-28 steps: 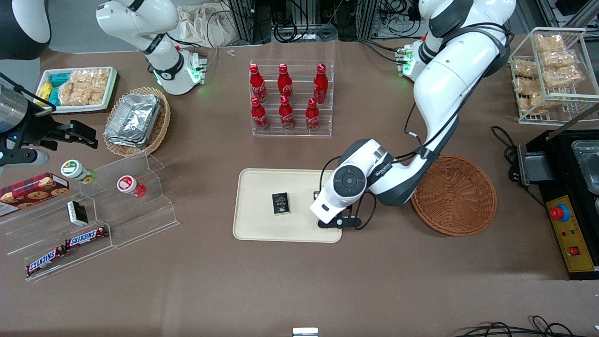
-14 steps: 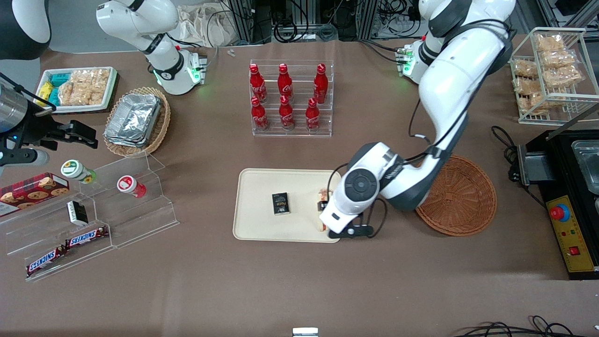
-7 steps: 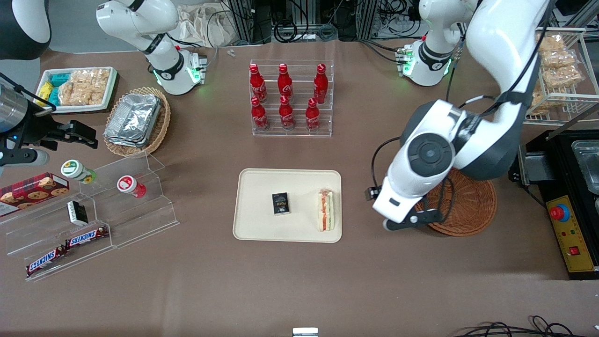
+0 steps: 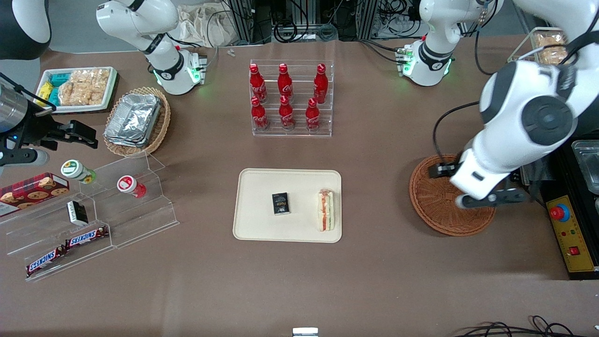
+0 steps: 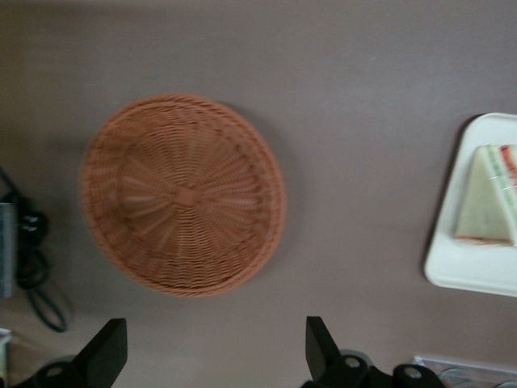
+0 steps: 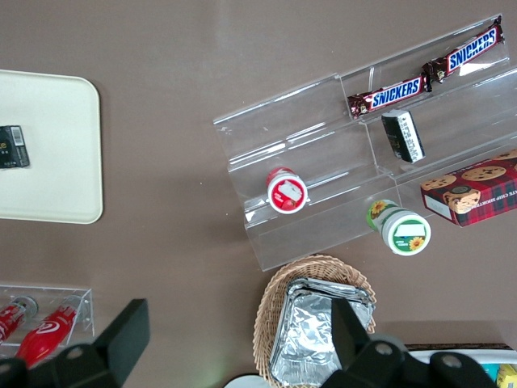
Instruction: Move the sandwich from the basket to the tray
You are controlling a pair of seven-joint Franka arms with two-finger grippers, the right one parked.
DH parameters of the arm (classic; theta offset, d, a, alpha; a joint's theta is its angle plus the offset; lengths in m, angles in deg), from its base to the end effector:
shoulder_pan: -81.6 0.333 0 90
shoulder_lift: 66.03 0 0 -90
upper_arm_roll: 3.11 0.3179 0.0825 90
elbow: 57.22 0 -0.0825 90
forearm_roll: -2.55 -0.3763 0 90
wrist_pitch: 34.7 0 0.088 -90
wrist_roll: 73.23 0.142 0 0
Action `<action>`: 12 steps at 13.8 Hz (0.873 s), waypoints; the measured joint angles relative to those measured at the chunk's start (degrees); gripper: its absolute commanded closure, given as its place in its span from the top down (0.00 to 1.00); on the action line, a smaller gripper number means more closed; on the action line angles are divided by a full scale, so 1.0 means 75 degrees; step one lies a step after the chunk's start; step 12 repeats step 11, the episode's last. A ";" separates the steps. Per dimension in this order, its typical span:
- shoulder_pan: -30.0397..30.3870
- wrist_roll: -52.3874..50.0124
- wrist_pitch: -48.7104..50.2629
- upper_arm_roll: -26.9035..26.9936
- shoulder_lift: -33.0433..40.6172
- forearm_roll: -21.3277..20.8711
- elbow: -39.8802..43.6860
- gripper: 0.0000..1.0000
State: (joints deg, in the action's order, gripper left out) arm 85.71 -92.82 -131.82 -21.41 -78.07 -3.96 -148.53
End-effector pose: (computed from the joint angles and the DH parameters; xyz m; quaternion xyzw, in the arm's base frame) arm 0.5913 -0.1206 0.4752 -0.9978 -0.0389 0.0400 0.0363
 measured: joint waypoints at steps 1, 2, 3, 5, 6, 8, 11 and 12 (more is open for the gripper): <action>-0.0072 0.0233 -0.0162 0.0271 0.0308 0.0024 -0.0359 0.99; -0.0215 0.0407 -0.0390 0.0562 0.0585 0.0036 -0.0746 0.99; -0.0375 0.0558 -0.0596 0.0837 0.0822 0.0046 -0.1107 1.00; -0.0526 0.0864 -0.0732 0.1136 0.1107 0.0133 -0.1504 1.00; -0.0527 0.0954 -0.0733 0.1177 0.1144 0.0163 -0.1518 1.00; -0.0527 0.1017 -0.0562 0.1212 0.1082 0.0226 -0.1310 1.00; -0.0527 0.1105 0.0449 0.1221 0.0531 0.0441 -0.0200 1.00; -0.0527 0.1105 0.0449 0.1221 0.0531 0.0441 -0.0200 1.00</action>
